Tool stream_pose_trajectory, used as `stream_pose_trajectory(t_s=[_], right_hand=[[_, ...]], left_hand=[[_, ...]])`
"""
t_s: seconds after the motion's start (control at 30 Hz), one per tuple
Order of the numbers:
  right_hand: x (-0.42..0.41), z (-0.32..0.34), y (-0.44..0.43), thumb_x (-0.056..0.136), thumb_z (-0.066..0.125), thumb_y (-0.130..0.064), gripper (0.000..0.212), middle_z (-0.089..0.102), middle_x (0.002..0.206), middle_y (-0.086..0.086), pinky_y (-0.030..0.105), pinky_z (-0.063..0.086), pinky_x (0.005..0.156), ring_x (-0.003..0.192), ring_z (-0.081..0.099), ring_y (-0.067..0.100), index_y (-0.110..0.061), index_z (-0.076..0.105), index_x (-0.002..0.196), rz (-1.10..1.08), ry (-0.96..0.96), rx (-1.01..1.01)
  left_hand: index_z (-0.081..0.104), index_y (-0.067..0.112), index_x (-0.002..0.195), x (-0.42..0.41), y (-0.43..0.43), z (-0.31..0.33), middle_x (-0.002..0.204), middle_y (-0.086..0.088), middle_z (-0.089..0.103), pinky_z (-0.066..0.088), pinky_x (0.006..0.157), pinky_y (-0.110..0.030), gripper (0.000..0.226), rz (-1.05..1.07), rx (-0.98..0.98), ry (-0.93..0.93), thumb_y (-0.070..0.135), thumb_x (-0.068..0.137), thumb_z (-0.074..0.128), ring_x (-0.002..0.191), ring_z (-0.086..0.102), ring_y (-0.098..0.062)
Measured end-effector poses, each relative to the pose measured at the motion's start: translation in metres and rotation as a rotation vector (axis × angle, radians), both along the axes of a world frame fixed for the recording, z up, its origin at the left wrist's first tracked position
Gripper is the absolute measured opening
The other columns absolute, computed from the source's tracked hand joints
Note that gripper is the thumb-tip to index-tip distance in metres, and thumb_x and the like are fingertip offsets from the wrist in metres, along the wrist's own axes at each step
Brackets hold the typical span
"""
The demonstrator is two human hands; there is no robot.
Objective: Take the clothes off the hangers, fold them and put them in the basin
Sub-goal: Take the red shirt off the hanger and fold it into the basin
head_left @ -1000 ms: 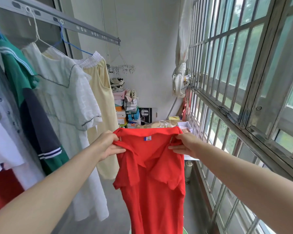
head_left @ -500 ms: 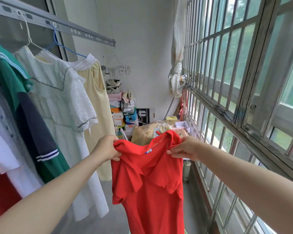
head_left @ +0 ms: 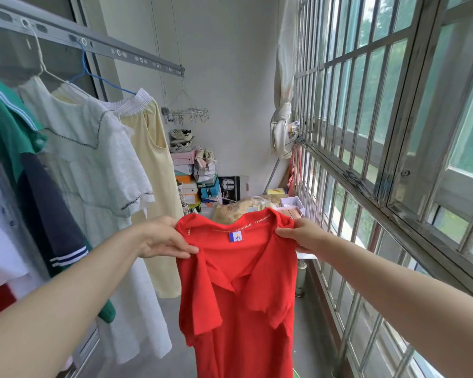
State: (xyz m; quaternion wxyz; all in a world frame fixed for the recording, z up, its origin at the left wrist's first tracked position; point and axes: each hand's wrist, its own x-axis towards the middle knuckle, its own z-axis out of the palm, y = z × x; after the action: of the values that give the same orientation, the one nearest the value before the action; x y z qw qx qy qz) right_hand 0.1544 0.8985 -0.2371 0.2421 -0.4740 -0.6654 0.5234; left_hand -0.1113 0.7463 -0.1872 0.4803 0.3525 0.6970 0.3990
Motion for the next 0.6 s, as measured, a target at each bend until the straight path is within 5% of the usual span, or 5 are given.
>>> stream_pose_trajectory(t_s=[0.13,0.27,0.33,0.5,0.6], right_hand=[[0.000,-0.004,0.000,0.087,0.067,-0.016,0.011,0.061,0.087,0.009,0.025,0.047,0.066,0.077,0.057,0.019,-0.008,0.063,0.093,0.000,0.013,0.000],[-0.007,-0.005,-0.004,0.086,0.067,-0.014,0.029,0.067,0.109,0.016,0.038,0.051,0.092,0.101,0.065,0.028,-0.003,0.063,0.113,0.017,0.063,-0.047],[-0.008,-0.005,-0.008,0.087,0.066,-0.014,0.026,0.067,0.112,0.015,0.041,0.053,0.092,0.104,0.065,0.029,-0.008,0.062,0.113,0.051,0.093,-0.067],[-0.008,-0.008,-0.012,0.090,0.063,-0.015,0.029,0.067,0.114,0.013,0.040,0.054,0.088,0.101,0.065,0.025,-0.011,0.057,0.118,0.091,0.158,-0.084],[-0.005,-0.011,-0.010,0.090,0.063,-0.018,0.033,0.066,0.117,0.011,0.041,0.053,0.090,0.106,0.065,0.025,-0.013,0.055,0.122,0.108,0.264,-0.183]], left_hand=[[0.061,0.003,0.104,-0.003,0.000,-0.017,0.085,-0.012,0.072,0.059,0.062,-0.023,0.045,-0.069,0.021,0.254,-0.030,0.074,0.054,0.069,0.072,-0.013],[0.071,0.007,0.084,-0.003,0.003,-0.025,0.071,-0.007,0.072,0.060,0.071,-0.041,0.032,-0.041,0.101,0.719,-0.006,0.057,0.082,0.067,0.067,-0.019],[0.067,0.008,0.077,0.002,0.003,-0.024,0.068,-0.007,0.069,0.057,0.064,-0.035,0.028,-0.001,0.124,0.844,0.005,0.052,0.081,0.069,0.068,-0.024],[0.066,0.014,0.076,0.007,0.006,-0.027,0.058,-0.005,0.069,0.057,0.054,-0.030,0.021,0.087,0.160,0.775,0.001,0.062,0.075,0.049,0.067,-0.019],[0.067,0.022,0.068,0.003,0.007,-0.024,0.064,0.000,0.069,0.050,0.058,-0.028,0.020,0.150,0.173,0.778,0.018,0.061,0.085,0.059,0.066,-0.016]])
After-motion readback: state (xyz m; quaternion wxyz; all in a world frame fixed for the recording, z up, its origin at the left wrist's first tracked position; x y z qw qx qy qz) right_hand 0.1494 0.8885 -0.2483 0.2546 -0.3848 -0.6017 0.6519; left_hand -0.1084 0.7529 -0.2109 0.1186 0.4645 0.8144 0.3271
